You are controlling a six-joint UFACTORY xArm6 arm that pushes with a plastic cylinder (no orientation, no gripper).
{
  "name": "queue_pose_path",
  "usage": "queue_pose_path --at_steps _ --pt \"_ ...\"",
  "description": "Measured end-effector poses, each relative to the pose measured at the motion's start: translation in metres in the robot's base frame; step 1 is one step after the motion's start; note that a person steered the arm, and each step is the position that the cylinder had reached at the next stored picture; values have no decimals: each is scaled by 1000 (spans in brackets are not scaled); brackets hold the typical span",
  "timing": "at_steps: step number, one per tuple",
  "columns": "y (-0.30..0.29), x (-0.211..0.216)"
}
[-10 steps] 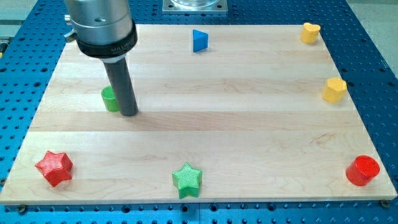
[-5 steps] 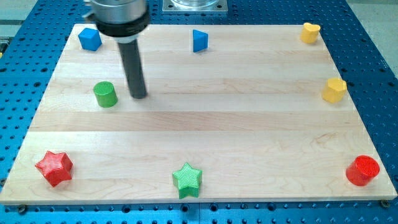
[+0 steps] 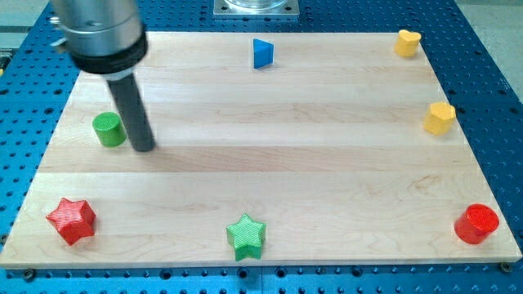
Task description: Place the green circle at the center left side of the board
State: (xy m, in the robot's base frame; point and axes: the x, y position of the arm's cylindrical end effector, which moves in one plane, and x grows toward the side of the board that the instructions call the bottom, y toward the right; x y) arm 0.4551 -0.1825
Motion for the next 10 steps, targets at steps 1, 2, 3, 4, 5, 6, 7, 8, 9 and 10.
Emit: queue_pose_path --at_steps 1,2,3,4,5,6,7,8,9,10 --pt "-28 -1" --pt "-29 -1" --pt "-2 -7" --pt "14 -12" --pt "19 -36" --pt "0 -39" --pt "-15 -39" --pt "-22 -39" --pt "-23 -39" --pt "1 -39"
